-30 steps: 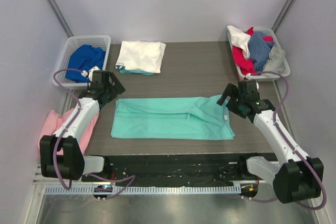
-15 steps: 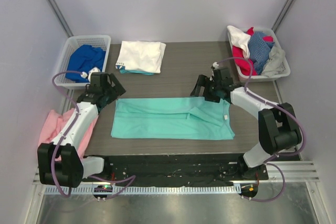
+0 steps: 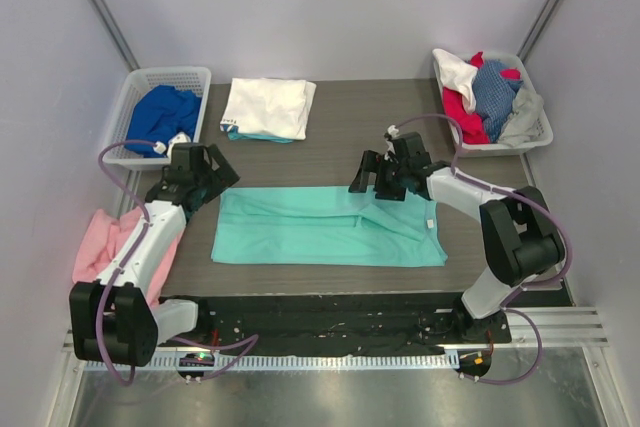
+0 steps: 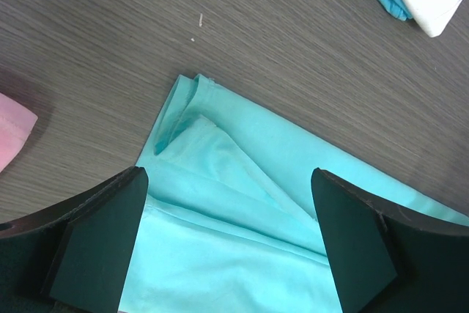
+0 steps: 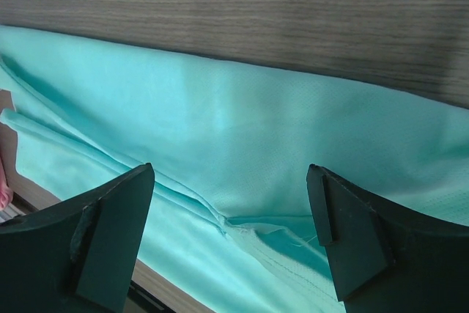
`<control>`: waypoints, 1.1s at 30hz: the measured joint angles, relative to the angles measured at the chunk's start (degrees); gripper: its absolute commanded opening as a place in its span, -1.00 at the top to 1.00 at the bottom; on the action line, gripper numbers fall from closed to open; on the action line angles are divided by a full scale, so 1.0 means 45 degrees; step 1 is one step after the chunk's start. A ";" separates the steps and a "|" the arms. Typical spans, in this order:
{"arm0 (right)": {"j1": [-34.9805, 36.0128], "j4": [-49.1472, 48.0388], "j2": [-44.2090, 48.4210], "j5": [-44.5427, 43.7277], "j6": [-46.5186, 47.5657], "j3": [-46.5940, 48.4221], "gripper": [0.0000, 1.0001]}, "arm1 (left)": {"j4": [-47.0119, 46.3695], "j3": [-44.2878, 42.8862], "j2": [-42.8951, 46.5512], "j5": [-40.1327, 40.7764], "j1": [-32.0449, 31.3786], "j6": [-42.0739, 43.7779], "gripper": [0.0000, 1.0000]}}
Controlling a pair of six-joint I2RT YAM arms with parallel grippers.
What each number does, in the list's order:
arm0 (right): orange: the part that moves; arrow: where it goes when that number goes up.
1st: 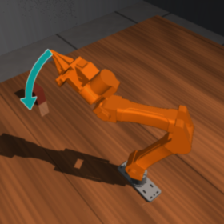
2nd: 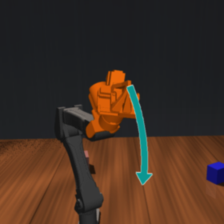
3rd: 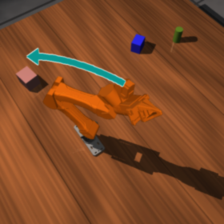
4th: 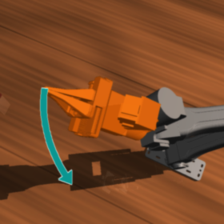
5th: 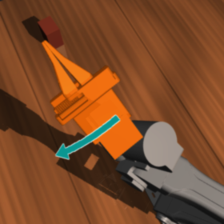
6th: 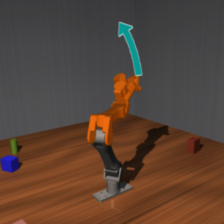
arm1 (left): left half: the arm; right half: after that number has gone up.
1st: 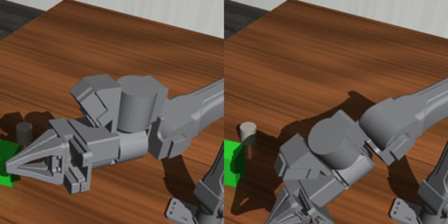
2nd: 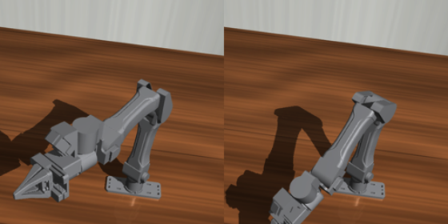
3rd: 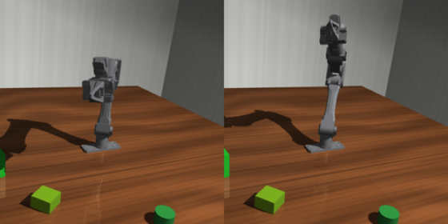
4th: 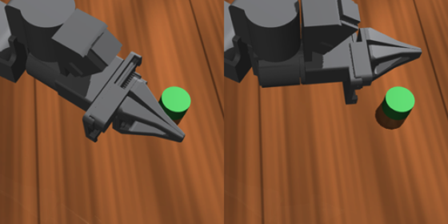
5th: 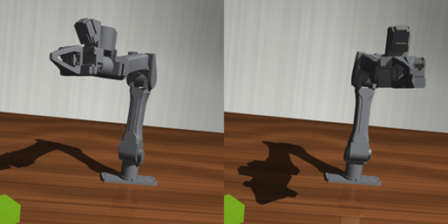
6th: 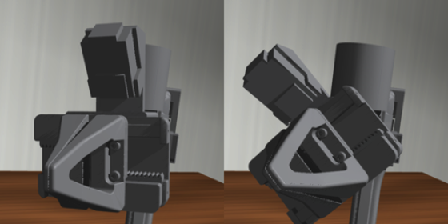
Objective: Fold and stack the t-shirts
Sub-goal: Fold the tshirt
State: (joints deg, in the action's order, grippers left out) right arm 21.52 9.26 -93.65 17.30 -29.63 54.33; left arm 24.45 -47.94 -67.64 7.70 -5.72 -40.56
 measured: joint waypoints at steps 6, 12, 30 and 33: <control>0.0272 0.0058 0.0005 0.0107 0.0189 -0.0515 -0.89 | -0.0005 0.0238 0.0000 -0.0092 0.0000 -0.0029 -0.99; 0.0476 0.0393 0.0296 0.0253 0.0306 -0.0889 -0.89 | -0.0015 0.0311 0.0005 -0.0165 0.0000 -0.0170 -0.99; 0.0704 0.1724 0.2667 0.0539 0.0277 -0.1676 -0.89 | -0.0180 0.0928 0.0058 -0.0403 0.0000 -0.0296 -1.00; 0.0709 0.1899 0.2788 0.0617 0.0233 -0.1928 -0.88 | -0.0228 0.0967 0.0058 -0.0427 0.0000 -0.0325 -0.99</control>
State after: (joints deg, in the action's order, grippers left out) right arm 24.71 17.80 -81.10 20.08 -28.58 45.65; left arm 23.42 -43.59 -67.37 5.78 -5.72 -42.02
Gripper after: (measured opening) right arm 0.943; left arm 0.996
